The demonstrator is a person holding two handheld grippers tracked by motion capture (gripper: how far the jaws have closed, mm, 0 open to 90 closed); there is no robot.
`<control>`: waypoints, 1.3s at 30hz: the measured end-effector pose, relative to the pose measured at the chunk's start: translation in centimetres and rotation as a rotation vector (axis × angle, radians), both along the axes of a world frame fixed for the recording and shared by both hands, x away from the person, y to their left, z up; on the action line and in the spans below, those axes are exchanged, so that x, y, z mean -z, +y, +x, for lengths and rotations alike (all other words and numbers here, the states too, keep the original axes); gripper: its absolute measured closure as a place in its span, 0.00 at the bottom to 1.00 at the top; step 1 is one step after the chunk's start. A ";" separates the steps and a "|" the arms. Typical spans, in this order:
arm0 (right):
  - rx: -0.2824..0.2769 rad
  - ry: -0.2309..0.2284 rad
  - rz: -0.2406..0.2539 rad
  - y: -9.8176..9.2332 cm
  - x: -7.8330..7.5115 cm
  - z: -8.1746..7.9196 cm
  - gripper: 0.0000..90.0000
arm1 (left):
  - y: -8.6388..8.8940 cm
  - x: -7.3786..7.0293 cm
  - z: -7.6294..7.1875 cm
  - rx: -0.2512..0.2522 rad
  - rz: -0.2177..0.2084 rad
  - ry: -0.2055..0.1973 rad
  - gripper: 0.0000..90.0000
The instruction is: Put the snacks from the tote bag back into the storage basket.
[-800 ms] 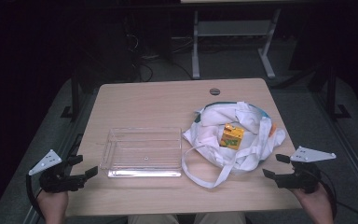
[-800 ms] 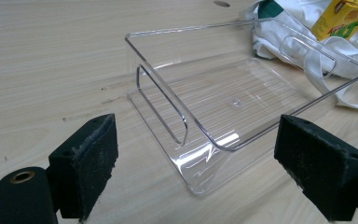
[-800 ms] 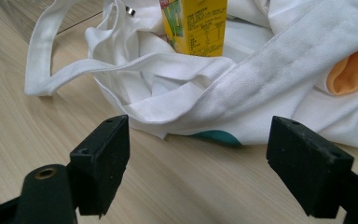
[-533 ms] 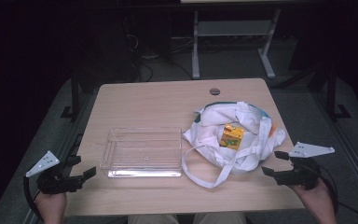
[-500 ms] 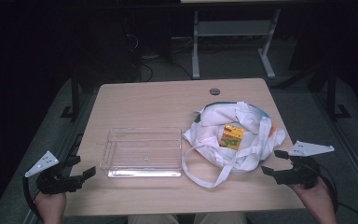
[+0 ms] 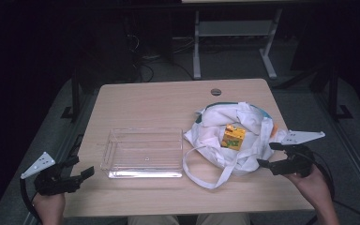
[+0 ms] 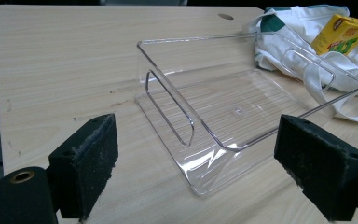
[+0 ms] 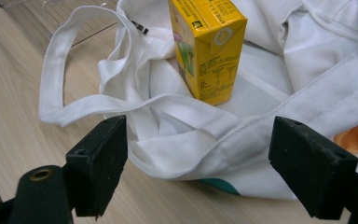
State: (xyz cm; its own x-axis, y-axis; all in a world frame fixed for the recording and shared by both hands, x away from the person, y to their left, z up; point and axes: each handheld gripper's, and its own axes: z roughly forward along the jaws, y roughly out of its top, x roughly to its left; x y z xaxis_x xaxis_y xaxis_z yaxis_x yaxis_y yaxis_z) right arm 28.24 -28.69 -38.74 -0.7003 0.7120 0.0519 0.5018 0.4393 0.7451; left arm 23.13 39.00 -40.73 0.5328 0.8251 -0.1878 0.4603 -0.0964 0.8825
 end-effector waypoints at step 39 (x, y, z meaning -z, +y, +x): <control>-0.136 0.036 -0.119 5.0 -2.5 5.3 0.19 | 0.4 -0.2 -0.2 -0.013 -0.047 -0.018 0.14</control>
